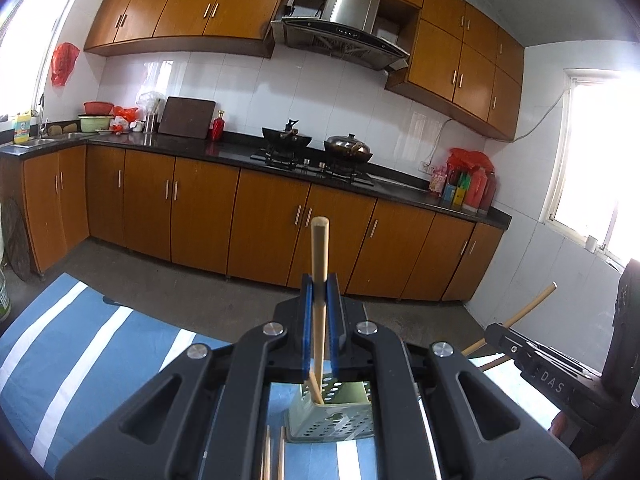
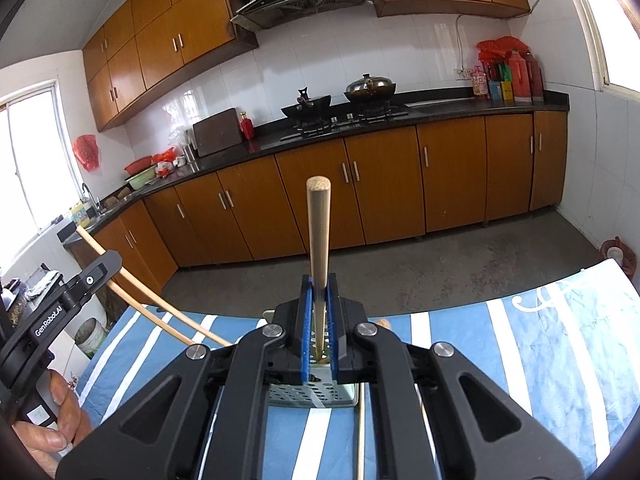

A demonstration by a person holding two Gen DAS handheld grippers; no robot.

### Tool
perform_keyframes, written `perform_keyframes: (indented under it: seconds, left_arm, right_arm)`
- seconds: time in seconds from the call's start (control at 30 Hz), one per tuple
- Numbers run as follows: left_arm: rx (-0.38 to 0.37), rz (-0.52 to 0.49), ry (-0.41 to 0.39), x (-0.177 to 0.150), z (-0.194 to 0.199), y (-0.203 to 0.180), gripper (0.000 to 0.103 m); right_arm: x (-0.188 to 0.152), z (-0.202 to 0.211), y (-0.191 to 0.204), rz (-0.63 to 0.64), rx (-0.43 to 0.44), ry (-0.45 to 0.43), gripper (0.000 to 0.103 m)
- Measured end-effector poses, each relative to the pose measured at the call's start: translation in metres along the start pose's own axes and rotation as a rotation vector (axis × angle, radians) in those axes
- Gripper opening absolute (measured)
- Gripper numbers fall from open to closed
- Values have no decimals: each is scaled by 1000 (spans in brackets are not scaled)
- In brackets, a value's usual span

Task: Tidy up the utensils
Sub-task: 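Lower the chopsticks into the green holder and open both grippers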

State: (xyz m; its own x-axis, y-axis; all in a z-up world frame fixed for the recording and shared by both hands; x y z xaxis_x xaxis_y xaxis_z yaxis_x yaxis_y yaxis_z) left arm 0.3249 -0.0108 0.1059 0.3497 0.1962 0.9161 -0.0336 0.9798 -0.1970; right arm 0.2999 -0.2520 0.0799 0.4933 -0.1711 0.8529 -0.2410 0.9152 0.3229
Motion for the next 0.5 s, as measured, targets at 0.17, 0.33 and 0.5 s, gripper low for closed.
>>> perform_keyframes:
  seconds: [0.17,0.33,0.5]
  left_arm:
    - [-6,6,-3,3,5,2,11]
    - [2,10,-24,11,15,3,18]
    - [10,27,-42,16,33,10,20]
  right_arm:
    - [5,3,2,-5,-9,-8,9]
    - [7,12,5,-7,-27,-34,35]
    - [14,34,8,-1,-39,-79,36]
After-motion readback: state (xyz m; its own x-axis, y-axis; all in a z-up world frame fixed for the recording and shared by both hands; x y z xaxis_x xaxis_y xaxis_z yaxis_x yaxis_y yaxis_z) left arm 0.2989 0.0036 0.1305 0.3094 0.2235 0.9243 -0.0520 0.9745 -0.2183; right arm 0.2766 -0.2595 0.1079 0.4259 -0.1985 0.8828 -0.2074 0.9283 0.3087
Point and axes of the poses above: each gripper's, at about its wrist camera, not at the fingertips, and z roughly against the way its jaws point, y to its left, x to its top, the point moved 3 cm from there along -z, roughly the way its jaws point, and after that the axes turned 7 degrees about x, right-handed, at the moved point
